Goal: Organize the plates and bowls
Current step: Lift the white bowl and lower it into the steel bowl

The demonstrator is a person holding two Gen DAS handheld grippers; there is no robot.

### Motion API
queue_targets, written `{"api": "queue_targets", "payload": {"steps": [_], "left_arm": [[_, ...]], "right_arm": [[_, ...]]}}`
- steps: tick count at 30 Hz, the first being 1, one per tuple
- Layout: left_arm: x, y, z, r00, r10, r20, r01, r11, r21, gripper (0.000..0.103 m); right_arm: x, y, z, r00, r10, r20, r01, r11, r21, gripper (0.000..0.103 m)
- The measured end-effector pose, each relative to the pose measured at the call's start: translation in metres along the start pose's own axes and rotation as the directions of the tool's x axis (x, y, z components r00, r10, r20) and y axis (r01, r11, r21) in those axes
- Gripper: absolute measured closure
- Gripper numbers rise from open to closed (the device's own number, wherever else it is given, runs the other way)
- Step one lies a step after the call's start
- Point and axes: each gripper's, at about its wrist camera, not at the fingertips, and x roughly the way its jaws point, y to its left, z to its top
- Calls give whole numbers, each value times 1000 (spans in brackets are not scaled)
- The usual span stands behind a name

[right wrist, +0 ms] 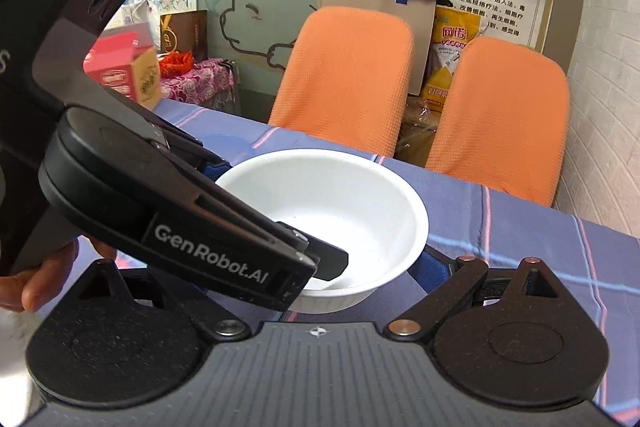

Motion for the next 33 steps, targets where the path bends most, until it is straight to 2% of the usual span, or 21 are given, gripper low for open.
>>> {"api": "queue_targets", "payload": {"steps": [10,16,22,24,25,26,33], "left_arm": [[-50,-73,-68,997,-70,-23,71,995,76,33],[-58,-104,-107,995,-80,-62,87,989,124,31],[-50,-114,-131,992,-70,-110,84,988,130,32],[-49,-114,-135,992,-54,-112,69,989,133,27],[-50,-114,-136,993,-46,-110,61,989,131,20],[-51,-112,-136,993,-41,-109,55,990,128,17],[-66,-107,-137,991,-72,-115,84,990,110,10]], "right_arm": [[-96,32,-54,999,-40,3,40,999,4,16],[-120,40,-88,998,-49,-29,50,998,30,16],[-124,40,-104,999,-36,-35,38,997,70,17],[-124,41,-108,999,-32,-42,35,997,73,17],[-124,42,-111,998,-31,-50,34,997,71,17],[-124,43,-113,998,-34,-54,37,997,67,17],[-143,45,-140,997,-42,-69,49,994,99,17]]}}
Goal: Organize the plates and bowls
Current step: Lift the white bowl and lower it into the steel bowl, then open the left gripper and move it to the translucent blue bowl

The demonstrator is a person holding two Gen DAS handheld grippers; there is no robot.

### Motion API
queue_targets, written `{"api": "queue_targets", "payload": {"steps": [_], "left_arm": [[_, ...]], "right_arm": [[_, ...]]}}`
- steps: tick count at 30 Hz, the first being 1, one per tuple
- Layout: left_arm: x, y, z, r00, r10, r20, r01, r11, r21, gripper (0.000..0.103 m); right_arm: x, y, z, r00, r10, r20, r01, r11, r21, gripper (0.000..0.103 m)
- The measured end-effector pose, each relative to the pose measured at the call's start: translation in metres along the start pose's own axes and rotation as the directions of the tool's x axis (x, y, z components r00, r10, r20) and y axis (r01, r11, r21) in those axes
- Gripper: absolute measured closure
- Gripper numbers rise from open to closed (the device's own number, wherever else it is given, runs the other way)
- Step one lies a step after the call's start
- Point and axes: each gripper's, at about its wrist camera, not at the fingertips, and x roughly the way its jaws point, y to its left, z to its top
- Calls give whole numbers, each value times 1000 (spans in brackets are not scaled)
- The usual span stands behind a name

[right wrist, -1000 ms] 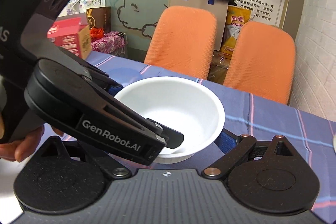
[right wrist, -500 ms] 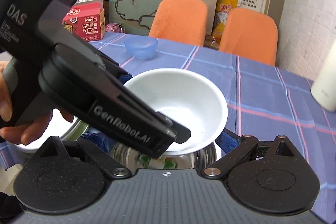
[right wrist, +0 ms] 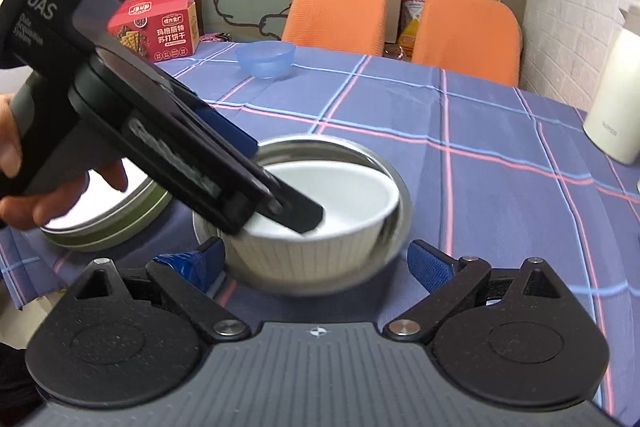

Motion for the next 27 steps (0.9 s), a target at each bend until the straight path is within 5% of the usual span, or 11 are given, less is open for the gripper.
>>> {"api": "queue_targets", "payload": {"steps": [4,10,17,27], "left_arm": [[-12,2,-5,1000,4,17,-4,1000,-12,10],[-23,6,-6,999,14,41,-12,999,-33,9],[-24,6,-7,999,14,43,-12,999,-39,9],[-22,13,-9,999,8,38,-6,998,-63,7]], "right_arm": [[-14,-2,-11,1000,4,16,-4,999,42,17],[-37,-9,-9,988,-2,153,-17,992,123,17],[-4,-22,-13,999,-6,47,-2,986,167,17],[-18,-21,-13,995,-26,93,11,988,155,17]]}}
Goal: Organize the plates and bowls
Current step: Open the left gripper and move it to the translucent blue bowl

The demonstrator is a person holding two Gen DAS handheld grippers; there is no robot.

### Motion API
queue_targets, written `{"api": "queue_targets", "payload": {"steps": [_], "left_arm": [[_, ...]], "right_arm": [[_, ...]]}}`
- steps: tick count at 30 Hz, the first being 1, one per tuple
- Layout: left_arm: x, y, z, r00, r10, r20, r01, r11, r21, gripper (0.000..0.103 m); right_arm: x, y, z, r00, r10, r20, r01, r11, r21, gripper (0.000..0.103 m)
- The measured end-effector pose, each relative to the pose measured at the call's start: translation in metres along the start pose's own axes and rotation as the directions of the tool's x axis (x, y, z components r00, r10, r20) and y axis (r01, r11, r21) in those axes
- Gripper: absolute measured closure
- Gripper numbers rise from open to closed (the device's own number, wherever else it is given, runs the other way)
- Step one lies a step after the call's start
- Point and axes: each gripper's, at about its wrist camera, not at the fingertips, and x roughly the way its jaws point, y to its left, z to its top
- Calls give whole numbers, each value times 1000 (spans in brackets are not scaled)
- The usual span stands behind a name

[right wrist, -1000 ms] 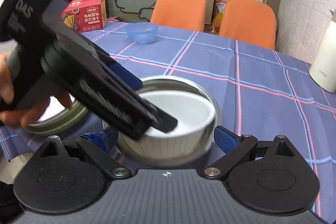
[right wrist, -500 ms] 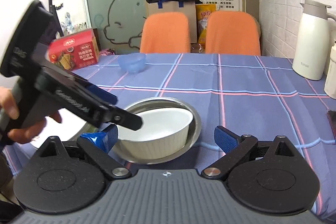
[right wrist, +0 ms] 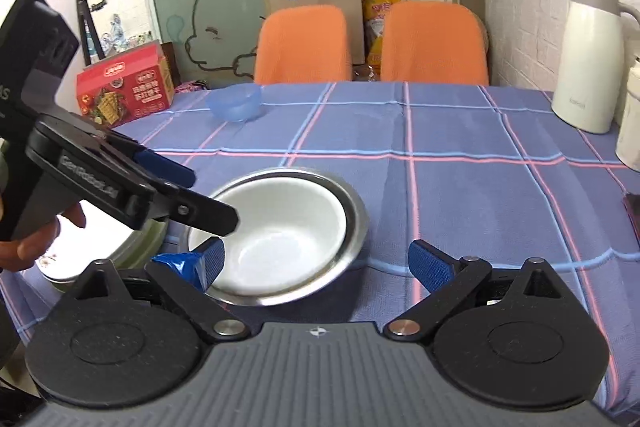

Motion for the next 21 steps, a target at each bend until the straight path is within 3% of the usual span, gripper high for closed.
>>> {"api": "queue_targets", "payload": {"steps": [7,21], "left_arm": [[-1,2,-3,1000,10,-1,-10,1000,-1,6],[-15,15,-3,999,24,30,-24,1000,-8,6]], "right_arm": [[3,-4,-6,1000,8,-23,-7,999,33,17],[12,18,13,999,26,-43,-28,999,-41,17]]}}
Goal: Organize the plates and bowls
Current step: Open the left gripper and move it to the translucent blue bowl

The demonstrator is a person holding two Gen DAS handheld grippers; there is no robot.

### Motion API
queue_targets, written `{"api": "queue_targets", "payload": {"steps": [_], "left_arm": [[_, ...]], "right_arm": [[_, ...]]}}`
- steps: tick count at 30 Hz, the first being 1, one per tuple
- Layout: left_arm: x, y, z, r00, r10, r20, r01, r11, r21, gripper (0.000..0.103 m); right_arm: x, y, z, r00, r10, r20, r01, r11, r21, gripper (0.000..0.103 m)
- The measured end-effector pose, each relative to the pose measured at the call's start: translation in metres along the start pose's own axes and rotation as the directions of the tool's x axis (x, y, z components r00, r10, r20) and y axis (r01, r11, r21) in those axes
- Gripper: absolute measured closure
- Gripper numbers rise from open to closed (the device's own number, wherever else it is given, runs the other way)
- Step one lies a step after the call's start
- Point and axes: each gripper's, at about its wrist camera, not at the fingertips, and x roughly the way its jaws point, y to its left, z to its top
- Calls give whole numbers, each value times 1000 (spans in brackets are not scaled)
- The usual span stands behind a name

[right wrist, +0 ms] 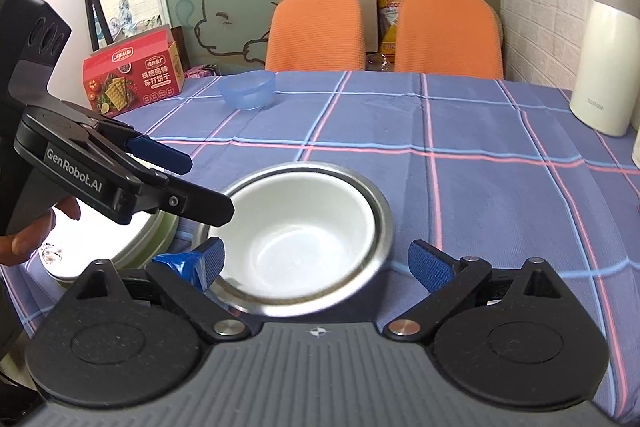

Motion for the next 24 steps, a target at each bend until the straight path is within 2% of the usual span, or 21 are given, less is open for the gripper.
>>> {"api": "queue_targets", "payload": {"steps": [7,12,17,20,24], "left_arm": [[-12,40,5,1000,22,22,-21,999,-42,5],[-30,101,24,989,116,86,-107,988,-109,5],[-27,177,53,969,216,121,-188,960,-209,5],[-11,214,74,963,236,128,-197,945,-261,5],[28,254,100,963,249,99,-207,927,-314,5]], "right_arm": [[24,22,37,1000,12,-12,-13,998,-63,17],[64,42,82,999,23,-35,-28,989,-146,17],[131,66,134,994,64,-85,-80,975,-206,17],[180,74,156,989,74,-125,-101,968,-231,17],[241,79,164,977,73,-200,-121,962,-243,17]]}}
